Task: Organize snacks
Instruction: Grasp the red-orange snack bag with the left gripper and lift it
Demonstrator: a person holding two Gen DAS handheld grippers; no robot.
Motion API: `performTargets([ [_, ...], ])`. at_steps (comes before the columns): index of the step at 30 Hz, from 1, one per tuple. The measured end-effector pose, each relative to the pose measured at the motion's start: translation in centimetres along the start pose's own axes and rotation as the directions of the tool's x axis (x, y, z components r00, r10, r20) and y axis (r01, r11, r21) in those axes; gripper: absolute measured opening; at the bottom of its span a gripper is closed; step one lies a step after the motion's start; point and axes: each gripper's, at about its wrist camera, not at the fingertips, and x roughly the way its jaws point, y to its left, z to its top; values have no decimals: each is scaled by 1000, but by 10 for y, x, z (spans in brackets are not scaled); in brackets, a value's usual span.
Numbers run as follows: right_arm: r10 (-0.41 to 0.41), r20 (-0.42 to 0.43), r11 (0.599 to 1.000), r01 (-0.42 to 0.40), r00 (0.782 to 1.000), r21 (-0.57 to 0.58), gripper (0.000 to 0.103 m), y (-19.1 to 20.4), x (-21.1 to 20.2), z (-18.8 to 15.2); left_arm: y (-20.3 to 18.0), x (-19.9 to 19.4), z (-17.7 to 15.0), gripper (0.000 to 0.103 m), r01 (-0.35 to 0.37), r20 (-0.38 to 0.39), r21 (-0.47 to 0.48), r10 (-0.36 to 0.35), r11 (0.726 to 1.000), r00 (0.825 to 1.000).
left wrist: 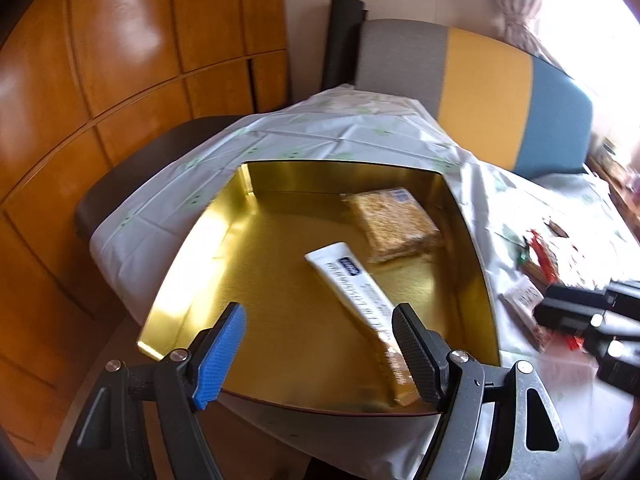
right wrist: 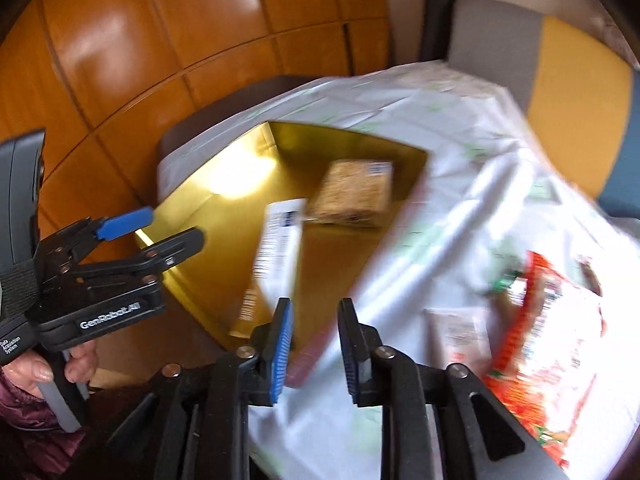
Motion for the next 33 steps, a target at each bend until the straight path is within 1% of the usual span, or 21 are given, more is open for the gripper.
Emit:
performTargets([
  [2, -37, 14, 999, 37, 999, 24, 29, -10, -13, -3, -8, -2, 1, 76, 24, 2, 23, -24, 999, 1000],
  [5, -101, 25, 993, 99, 995, 68, 31, -34, -27, -11, -24, -4, 2, 76, 63, 5, 67, -63, 996, 998],
  [9, -186, 12, 974, 183, 982, 137, 32, -73, -46, -27, -47, -6, 4, 76, 105, -1, 105, -106, 989, 994],
  [12, -252, -10, 949, 249, 968, 193, 33, -99, -58, -40, -65, -6, 6, 76, 146, -16, 134, -145, 980, 989],
  [15, -311, -32, 918, 308, 950, 250, 35, -128, -73, -56, -84, -5, 9, 76, 163, -21, 171, -161, 972, 987],
  [17, -351, -42, 891, 347, 936, 294, 36, -148, -82, -66, -97, -4, 10, 74, 203, -37, 195, -200, 959, 979],
  [18, -367, -42, 874, 360, 929, 325, 36, -158, -87, -71, -105, -4, 12, 71, 227, -44, 205, -223, 952, 974],
  [20, -389, -49, 832, 374, 920, 410, 37, -178, -94, -81, -120, -5, 16, 70, 277, -57, 230, -271, 933, 961],
  [21, -399, -64, 800, 382, 915, 463, 37, -190, -96, -87, -127, -5, 17, 70, 308, -68, 240, -300, 921, 951],
  [22, -405, -92, 768, 394, 909, 506, 37, -200, -98, -92, -135, -3, 19, 70, 346, -85, 247, -336, 905, 938],
  [23, -404, -112, 736, 395, 908, 549, 37, -210, -100, -95, -141, -2, 20, 70, 378, -101, 248, -365, 892, 926],
  [26, -385, -114, 686, 367, 916, 629, 38, -226, -107, -105, -162, 7, 27, 70, 456, -159, 234, -429, 859, 889],
  [27, -382, -121, 669, 365, 916, 647, 38, -230, -109, -108, -169, 9, 28, 70, 472, -167, 233, -443, 850, 881],
  [29, -380, -128, 646, 362, 916, 672, 38, -234, -111, -111, -182, 16, 30, 70, 473, -192, 234, -437, 850, 879],
  [30, -379, -124, 646, 358, 917, 674, 38, -234, -111, -110, -187, 22, 32, 70, 477, -206, 226, -437, 850, 876],
  [32, -387, -120, 649, 362, 914, 669, 38, -232, -113, -109, -198, 35, 33, 69, 496, -248, 209, -445, 843, 861],
  [33, -388, -118, 652, 363, 914, 665, 38, -231, -113, -109, -204, 43, 34, 66, 510, -267, 193, -455, 838, 850],
])
